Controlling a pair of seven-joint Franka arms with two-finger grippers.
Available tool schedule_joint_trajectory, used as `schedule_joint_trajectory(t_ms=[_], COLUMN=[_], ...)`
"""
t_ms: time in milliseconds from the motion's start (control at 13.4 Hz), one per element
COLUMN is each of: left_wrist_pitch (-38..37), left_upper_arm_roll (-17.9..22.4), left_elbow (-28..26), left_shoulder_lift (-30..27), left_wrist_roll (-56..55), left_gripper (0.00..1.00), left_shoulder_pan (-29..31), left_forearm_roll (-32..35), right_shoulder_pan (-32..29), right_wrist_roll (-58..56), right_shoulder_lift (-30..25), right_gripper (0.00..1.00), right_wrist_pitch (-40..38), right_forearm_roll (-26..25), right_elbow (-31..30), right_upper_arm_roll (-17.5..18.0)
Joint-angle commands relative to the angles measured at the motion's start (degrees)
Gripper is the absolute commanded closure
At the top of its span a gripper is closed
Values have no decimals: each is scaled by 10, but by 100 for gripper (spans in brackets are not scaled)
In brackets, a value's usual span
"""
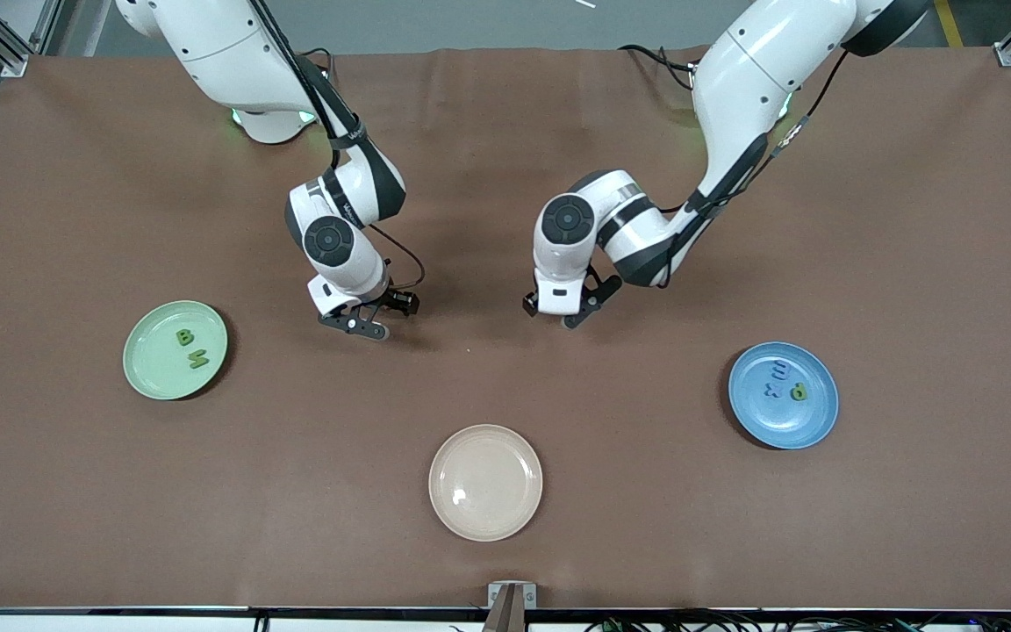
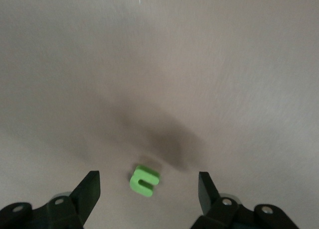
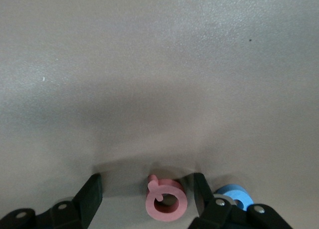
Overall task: Sort upper and lower case letters into plates
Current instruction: 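Grasp the u with the left gripper while the right gripper grasps the Q, then drop the pink Q on the green plate and the u on the blue plate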
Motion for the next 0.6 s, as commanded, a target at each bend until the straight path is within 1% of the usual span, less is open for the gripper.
schedule_joint_trajectory(t_ms=[0,150,300,524], left_wrist_pitch=[24,27,35,35], left_upper_arm_roll=[2,2,2,2], left_elbow=[-28,-29,-29,-29], left_shoulder_lift=[-10,-8,-7,0], left_wrist_roll=[-4,-4,1,4], left_gripper=[27,29,35,38], left_shoulder_pan=[0,-1,-1,-2], left_forearm_roll=[29,44,45,45], right_shoulder_pan=[-3,-3,-2,0], right_wrist_roll=[9,9,9,9], right_shoulder_lift=[-8,-15,-15,-15], right_gripper=[29,31,38,51], right_wrist_pitch=[7,7,7,5], right_forearm_roll=[-11,-11,-11,-11], right_elbow=[-20,-33,-34,-39], right_upper_arm_roll=[2,3,2,3])
